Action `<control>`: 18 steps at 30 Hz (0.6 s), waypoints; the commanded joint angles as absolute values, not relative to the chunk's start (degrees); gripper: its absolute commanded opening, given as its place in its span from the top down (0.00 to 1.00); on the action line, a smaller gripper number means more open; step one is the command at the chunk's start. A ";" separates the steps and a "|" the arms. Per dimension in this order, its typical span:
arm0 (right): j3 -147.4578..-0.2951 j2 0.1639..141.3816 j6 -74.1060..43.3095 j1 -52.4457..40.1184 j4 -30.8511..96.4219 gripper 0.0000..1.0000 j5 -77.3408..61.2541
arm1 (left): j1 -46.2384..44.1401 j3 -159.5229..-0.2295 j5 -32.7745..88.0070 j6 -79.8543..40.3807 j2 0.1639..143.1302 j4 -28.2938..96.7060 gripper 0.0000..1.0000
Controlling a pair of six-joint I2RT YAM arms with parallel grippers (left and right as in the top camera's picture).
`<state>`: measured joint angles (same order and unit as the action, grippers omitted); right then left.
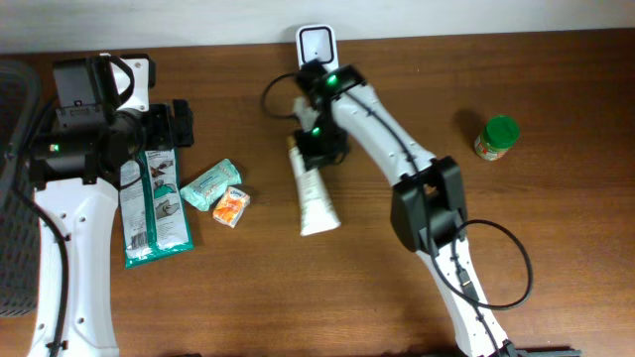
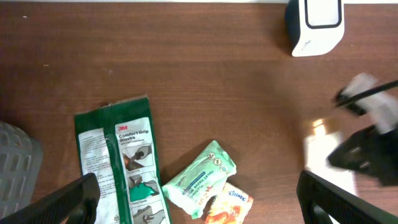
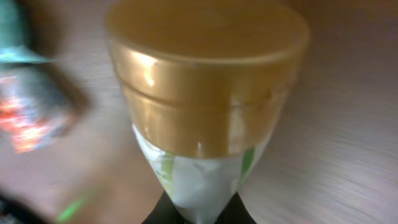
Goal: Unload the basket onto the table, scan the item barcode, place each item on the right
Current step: 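Grasp the white gold-capped tube with the right gripper and lift it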
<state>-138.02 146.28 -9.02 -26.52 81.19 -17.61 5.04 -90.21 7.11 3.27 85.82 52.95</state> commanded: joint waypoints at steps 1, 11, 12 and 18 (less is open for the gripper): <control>-140.38 143.63 -11.07 -26.65 84.88 0.96 9.28 | 5.04 -90.96 7.73 3.77 85.91 52.82 0.01; -132.22 145.69 -16.82 -27.97 84.82 0.96 35.22 | 5.04 -90.96 7.73 3.77 85.91 52.82 0.01; -131.94 145.69 -17.04 -28.16 84.40 0.96 34.83 | 5.04 -90.96 7.73 3.79 85.91 52.82 0.01; -131.79 145.69 -16.93 -29.98 83.35 0.96 29.08 | 5.04 -90.96 7.73 3.77 85.91 52.82 0.01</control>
<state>-131.98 145.93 -16.08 -28.45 83.37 29.89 5.04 -90.21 7.14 3.27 85.82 52.95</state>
